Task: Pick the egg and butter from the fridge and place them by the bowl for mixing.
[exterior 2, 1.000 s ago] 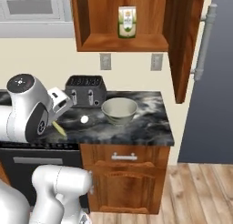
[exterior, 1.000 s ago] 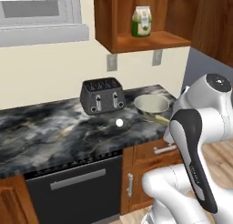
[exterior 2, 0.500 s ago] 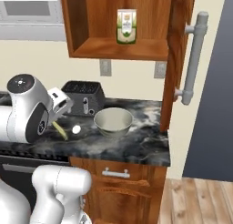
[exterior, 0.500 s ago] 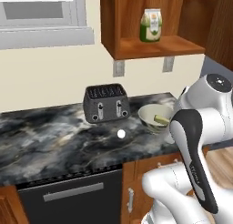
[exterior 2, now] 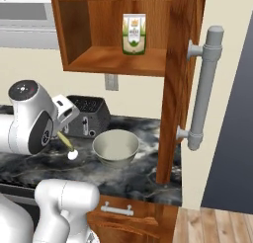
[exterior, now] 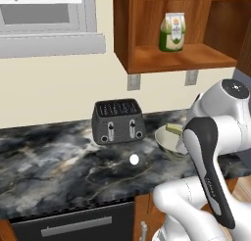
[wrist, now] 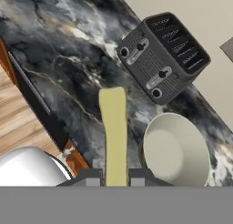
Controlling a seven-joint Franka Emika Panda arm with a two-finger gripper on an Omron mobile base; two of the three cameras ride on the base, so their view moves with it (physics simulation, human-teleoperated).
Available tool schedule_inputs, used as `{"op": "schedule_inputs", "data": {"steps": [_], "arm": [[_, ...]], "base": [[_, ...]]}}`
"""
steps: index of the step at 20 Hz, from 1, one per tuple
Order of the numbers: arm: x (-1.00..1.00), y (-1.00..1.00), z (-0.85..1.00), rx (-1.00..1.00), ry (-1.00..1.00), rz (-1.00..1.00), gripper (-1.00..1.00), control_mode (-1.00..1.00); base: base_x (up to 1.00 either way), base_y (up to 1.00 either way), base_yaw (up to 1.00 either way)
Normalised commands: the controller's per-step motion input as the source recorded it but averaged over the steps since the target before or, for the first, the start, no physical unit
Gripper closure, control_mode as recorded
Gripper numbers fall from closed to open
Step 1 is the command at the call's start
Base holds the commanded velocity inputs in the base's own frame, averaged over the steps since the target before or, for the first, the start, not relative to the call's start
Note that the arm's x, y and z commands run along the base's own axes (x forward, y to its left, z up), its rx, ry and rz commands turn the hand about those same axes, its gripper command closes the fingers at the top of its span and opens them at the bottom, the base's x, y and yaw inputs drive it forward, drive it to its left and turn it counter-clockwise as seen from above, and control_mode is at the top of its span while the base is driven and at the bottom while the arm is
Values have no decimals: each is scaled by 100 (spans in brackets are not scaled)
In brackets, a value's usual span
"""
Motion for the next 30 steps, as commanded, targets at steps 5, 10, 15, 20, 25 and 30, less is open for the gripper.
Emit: {"op": "schedule_inputs", "data": {"steps": [5, 10, 15, 20, 25, 30], "arm": [[0, 0, 0, 0, 0, 0, 100, 100], [0, 0, 0, 0, 0, 0, 100, 100], [0, 0, 0, 0, 0, 0, 100, 100], [0, 0, 0, 0, 0, 0, 100, 100], [0, 0, 0, 0, 0, 0, 100, 100], [0, 0, 0, 0, 0, 0, 100, -100]], "base": [[34, -1, 0], [42, 1, 0], [30, 2, 0], [0, 0, 0], [0, 0, 0], [0, 0, 0]]}}
